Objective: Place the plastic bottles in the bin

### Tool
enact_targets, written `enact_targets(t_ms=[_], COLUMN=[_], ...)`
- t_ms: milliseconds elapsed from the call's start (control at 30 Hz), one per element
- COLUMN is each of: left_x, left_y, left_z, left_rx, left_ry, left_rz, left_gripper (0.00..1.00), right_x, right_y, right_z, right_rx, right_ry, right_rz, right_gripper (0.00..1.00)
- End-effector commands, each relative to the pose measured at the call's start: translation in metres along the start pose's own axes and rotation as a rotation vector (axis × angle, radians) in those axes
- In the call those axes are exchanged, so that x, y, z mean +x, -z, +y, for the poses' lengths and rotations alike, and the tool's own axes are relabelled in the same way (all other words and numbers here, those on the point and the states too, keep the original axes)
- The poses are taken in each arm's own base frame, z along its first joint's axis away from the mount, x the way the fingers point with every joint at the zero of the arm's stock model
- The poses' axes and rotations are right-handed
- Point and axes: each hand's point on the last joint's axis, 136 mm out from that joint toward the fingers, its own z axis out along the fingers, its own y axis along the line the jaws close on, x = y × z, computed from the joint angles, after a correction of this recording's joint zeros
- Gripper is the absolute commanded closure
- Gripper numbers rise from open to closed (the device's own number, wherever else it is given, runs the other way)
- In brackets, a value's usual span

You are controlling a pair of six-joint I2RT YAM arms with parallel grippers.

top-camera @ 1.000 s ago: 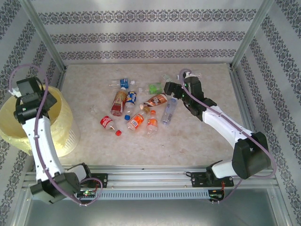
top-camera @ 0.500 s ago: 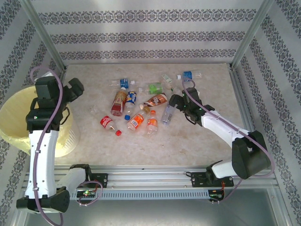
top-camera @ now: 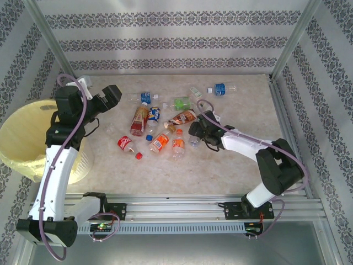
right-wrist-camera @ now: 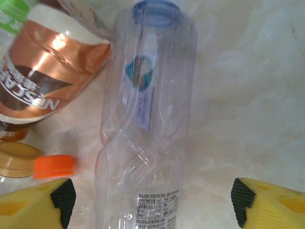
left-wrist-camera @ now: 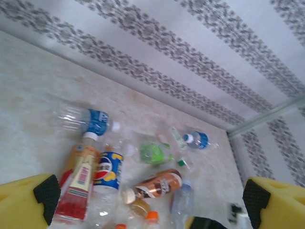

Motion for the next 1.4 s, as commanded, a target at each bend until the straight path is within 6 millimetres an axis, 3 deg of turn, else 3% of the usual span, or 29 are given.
enact_targets(t_ms=[0, 367, 567, 700, 967, 1133, 1367], left_x=[0.005, 0.024, 0.034, 0.045, 0.07, 0.076, 0.081], left_y=[-0.007, -0.022, -0.032, -0.039, -0.061, -0.07, -0.079], left_z=[-0.025, -0.023, -0.024, -0.041, -0.07, -0.073, -0.068], left_rx=[0.136, 0.12, 0.092, 0.146, 0.21, 0.214, 0.206], left_ry=[-0.006, -0.034, -0.058, -0.104, -0.19, -0.19, -0.165], left_rz=[0.015, 0.101, 0.149, 0.177, 0.257, 0.265, 0.264], left_gripper=[0.0, 0.0, 0.0, 0.0, 0.0, 0.0, 0.0], right_x=[-0.004, 0.014, 0.018, 0.017, 0.015, 0.008, -0.013], right_y=[-0.007, -0.028, -0.035, -0.036, -0.03, -0.02, 0.01], right_z=[0.013, -0.003, -0.007, -0.006, -0.01, -0.01, 0.01], right_rx=[-0.008, 0.104, 0.118, 0.09, 0.078, 0.063, 0.0], right_ry=[0.009, 0.123, 0.188, 0.189, 0.176, 0.171, 0.205], right_rz=[-0.009, 0.036, 0.067, 0.039, 0.002, -0.041, -0.172], right_gripper=[0.14, 0.15, 0.28, 0.39, 0.47, 0.51, 0.54])
